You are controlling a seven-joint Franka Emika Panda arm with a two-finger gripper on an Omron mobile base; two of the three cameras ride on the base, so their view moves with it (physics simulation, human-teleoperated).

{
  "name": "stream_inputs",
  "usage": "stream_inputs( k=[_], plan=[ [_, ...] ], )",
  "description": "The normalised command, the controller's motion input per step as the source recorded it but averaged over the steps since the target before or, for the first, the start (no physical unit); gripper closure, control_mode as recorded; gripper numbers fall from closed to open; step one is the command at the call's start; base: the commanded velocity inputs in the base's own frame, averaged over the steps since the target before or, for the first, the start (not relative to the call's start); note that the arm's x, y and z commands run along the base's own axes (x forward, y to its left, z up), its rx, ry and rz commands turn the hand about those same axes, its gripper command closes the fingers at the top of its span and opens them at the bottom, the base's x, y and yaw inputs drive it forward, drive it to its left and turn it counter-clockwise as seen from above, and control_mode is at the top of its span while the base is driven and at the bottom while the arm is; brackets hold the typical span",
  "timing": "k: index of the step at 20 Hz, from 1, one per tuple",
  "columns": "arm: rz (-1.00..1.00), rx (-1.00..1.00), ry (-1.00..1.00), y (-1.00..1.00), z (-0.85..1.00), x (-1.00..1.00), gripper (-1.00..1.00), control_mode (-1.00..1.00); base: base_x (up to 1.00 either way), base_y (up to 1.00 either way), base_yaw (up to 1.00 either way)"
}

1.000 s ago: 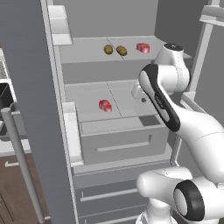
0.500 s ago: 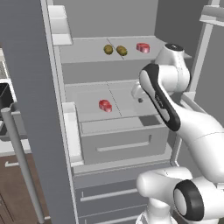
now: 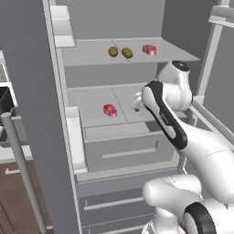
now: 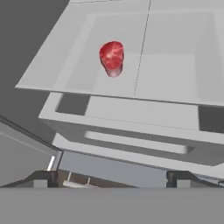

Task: Place one potato and one steak in each tupperware on the nearby counter, to pack two identical lunches.

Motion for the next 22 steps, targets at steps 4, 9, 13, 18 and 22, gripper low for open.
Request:
stream_inputs(
  k=[4, 9, 13, 18, 22],
  plan=[
    [0.02, 0.02, -0.19, 0.3, -0.02, 0.05, -1.0, -1.0, 0.0, 0.0, 0.0],
    [0.0, -0.09, 0.0, 0.11, 0.0, 0.33, -1.0, -1.0, 0.0, 0.0, 0.0],
    [0.0, -0.06, 0.01, 0.11, -0.01, 0.45, -1.0, -1.0, 0.0, 0.0, 0.0],
    [0.0, -0.02, 0.05, 0.29, -0.21, 0.47, -1.0, -1.0, 0.0, 0.0, 0.0],
    [0.0, 0.0, 0.06, 0.21, -0.31, 0.41, -1.0, -1.0, 0.0, 0.0, 0.0]
  ],
)
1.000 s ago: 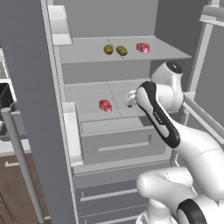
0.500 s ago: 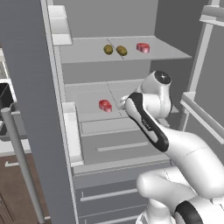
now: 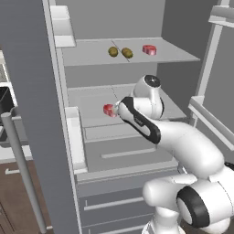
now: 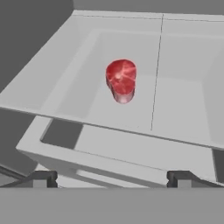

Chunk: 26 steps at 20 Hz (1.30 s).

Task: Place one potato and one steak in each tupperware on the nearby counter, to pack two identical lunches.

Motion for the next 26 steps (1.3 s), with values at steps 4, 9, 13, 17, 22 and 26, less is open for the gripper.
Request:
stream_inputs(
  k=[4, 9, 13, 17, 22, 26],
  plan=[
    [0.0, 0.0, 0.05, 0.02, -0.27, 0.45, -1.0, -1.0, 0.0, 0.0, 0.0],
    [0.0, -0.01, 0.05, 0.0, -0.26, 0.48, -1.0, -1.0, 0.0, 0.0, 0.0],
    [0.0, -0.02, 0.02, 0.03, -0.23, 0.4, -1.0, -1.0, 0.0, 0.0, 0.0],
    [0.0, -0.01, 0.0, 0.06, -0.18, 0.34, -1.0, -1.0, 0.0, 0.0, 0.0],
    [0.0, -0.01, 0.0, 0.08, -0.11, 0.25, -1.0, -1.0, 0.0, 0.0, 0.0],
    [0.0, -0.01, 0.0, 0.06, -0.12, 0.29, -1.0, -1.0, 0.0, 0.0, 0.0]
  ],
)
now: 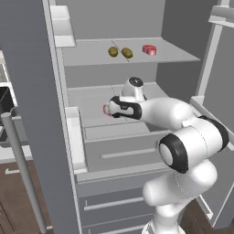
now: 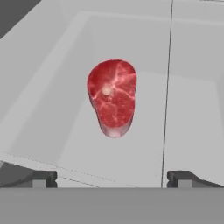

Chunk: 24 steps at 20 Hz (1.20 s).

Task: Place one potato and one steak in each tupperware on the nearby counter, to pack two identical lunches.

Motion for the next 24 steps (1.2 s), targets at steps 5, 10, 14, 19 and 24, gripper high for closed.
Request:
stream_inputs(
  k=[5, 10, 14, 19, 24],
  plan=[
    [0.0, -0.02, 0.0, 0.04, -0.14, 0.32, -1.0, -1.0, 0.0, 0.0, 0.0],
    [0.0, -0.02, 0.02, 0.02, -0.16, 0.49, -1.0, -1.0, 0.0, 0.0, 0.0],
    [0.0, -0.02, 0.04, 0.02, -0.16, 0.58, -1.0, -1.0, 0.0, 0.0, 0.0],
    [0.0, -0.01, 0.01, 0.18, -0.18, 0.31, -1.0, -1.0, 0.0, 0.0, 0.0],
    [0.0, 0.0, 0.0, 0.44, -0.21, 0.0, -1.0, -1.0, 0.0, 0.0, 0.0]
  ],
)
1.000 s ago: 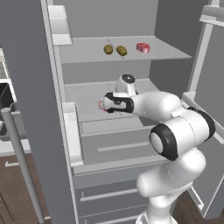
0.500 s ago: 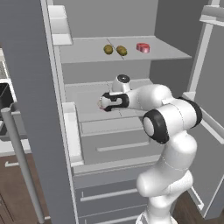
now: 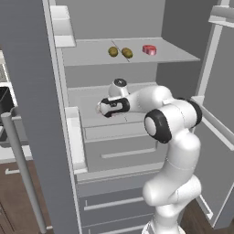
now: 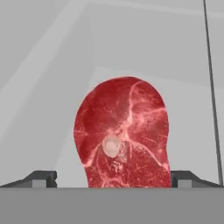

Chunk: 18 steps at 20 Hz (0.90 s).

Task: Place one potato and one steak in each tupperware on the nearby counter, to pack two identical lunches.

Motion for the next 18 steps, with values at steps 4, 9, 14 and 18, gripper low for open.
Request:
stream_inputs(
  k=[4, 9, 14, 18],
  plan=[
    [0.0, 0.0, 0.0, 0.24, -0.17, 0.0, -1.0, -1.0, 0.0, 0.0, 0.0],
    [0.0, 0.0, 0.0, 0.05, -0.22, 0.0, -1.0, -1.0, 0.0, 0.0, 0.0],
    [0.0, 0.01, 0.0, 0.0, -0.25, 0.0, 1.0, -1.0, 0.0, 0.0, 0.0],
    [0.0, 0.04, -0.04, 0.0, -0.28, -0.03, 1.0, -1.0, 0.0, 0.0, 0.0]
  ],
)
